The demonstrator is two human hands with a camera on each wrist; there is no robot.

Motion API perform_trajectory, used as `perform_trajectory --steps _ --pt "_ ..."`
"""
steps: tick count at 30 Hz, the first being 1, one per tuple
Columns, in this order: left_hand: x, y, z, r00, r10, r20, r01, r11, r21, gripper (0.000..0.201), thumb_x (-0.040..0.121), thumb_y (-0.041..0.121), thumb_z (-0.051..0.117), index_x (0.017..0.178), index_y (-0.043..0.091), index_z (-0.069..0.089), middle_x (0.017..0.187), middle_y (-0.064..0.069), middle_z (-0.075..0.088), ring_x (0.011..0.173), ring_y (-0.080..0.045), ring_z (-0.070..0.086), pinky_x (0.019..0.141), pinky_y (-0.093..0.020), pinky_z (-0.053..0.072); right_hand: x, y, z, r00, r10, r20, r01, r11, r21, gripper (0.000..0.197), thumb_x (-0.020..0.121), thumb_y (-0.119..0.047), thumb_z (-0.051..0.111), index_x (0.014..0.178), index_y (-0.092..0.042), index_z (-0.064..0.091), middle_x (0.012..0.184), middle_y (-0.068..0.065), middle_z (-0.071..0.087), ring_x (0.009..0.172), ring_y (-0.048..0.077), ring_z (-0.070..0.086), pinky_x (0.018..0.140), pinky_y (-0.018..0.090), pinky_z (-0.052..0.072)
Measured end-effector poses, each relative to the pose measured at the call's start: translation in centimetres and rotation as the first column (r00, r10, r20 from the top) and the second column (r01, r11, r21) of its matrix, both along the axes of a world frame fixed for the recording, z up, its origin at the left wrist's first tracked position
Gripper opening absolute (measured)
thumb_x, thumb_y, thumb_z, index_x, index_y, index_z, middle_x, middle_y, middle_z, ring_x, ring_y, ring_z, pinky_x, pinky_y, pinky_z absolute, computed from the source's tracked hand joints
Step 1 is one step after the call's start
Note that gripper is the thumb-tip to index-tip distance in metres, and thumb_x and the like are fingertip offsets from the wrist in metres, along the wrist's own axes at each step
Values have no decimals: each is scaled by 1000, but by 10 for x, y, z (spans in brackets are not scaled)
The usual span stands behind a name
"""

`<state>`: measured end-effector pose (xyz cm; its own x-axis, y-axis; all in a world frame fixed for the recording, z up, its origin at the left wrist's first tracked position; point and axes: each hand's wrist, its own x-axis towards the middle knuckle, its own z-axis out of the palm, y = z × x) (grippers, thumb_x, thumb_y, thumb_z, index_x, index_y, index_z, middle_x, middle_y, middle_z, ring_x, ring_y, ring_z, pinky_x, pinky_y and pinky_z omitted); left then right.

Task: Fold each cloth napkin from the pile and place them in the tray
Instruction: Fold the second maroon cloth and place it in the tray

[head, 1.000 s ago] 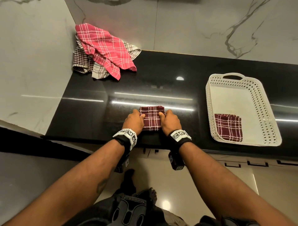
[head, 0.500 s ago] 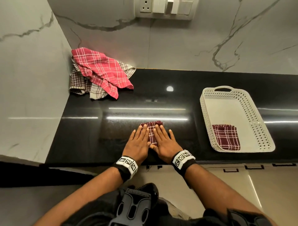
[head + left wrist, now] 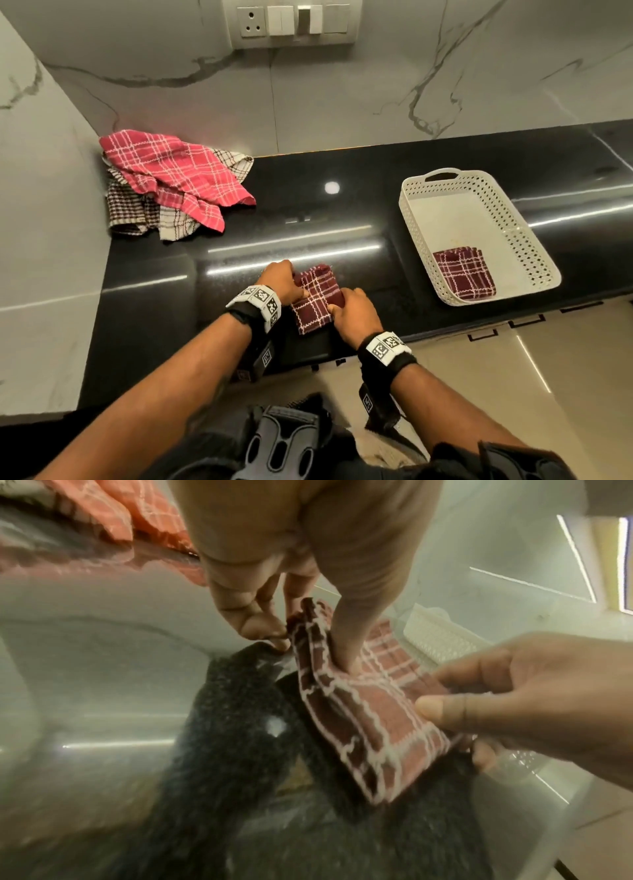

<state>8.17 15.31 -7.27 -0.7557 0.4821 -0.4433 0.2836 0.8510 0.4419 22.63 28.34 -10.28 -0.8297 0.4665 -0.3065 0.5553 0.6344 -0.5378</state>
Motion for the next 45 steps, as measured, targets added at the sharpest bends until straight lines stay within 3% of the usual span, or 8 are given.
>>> perform_trajectory --steps 5,9,15,23,32,36,41,45 --pt "-7 17 8 981 -6 194 33 990 -138 37 71 43 82 92 15 69 91 -2 72 83 -17 67 80 -33 57 7 28 15 999 53 -10 -54 966 -252 31 85 -28 70 113 -15 68 107 4 70 98 20 66 92 37 53" --pt "8 53 33 866 -153 477 59 977 206 37 77 43 76 104 18 72 98 -3 77 93 -24 73 89 -38 56 33 75 45 996 16 -85 -49 917 -397 28 83 -20 73 111 -16 67 105 -1 72 94 11 66 84 24 49" --pt "39 170 89 892 -297 340 135 894 427 35 87 28 72 116 11 62 101 -6 73 89 -18 71 76 -33 53 80 198 107 964 -137 -227 -29 796 -605 39 82 -7 77 115 -22 64 107 -1 74 98 13 70 86 28 56" --pt "81 296 77 919 -386 -82 394 902 176 31 102 30 49 128 15 60 124 -6 65 112 -23 61 98 -37 48 109 309 94 944 -296 -142 231 907 -352 11 94 -23 67 93 -19 77 86 -1 76 80 15 71 72 31 52" --pt "86 306 48 886 -439 -150 426 898 -112 34 98 37 55 129 25 60 124 -3 66 114 -28 60 99 -44 49 102 305 70 989 -131 69 139 982 -130 17 94 -24 65 101 -12 74 96 4 72 87 20 65 76 30 46" --pt "87 306 41 875 -448 -182 435 894 -109 35 96 37 59 129 25 61 122 -5 67 115 -26 57 102 -45 47 100 299 68 981 -149 126 156 987 -49 15 91 -21 64 101 -13 71 102 8 72 91 25 66 84 36 53" --pt "85 286 48 864 -378 -333 415 909 43 46 97 38 56 139 21 50 139 0 57 134 -20 48 124 -44 4 91 283 89 978 -135 158 103 974 200 27 92 -31 56 114 -16 59 115 6 61 105 30 58 97 46 42" --pt "56 224 52 892 -212 -399 301 938 174 37 98 29 53 134 19 53 135 0 58 128 -18 51 122 -42 16 51 240 116 998 63 -25 -50 936 349 43 94 -33 53 133 -16 50 128 11 53 117 34 49 97 49 36"
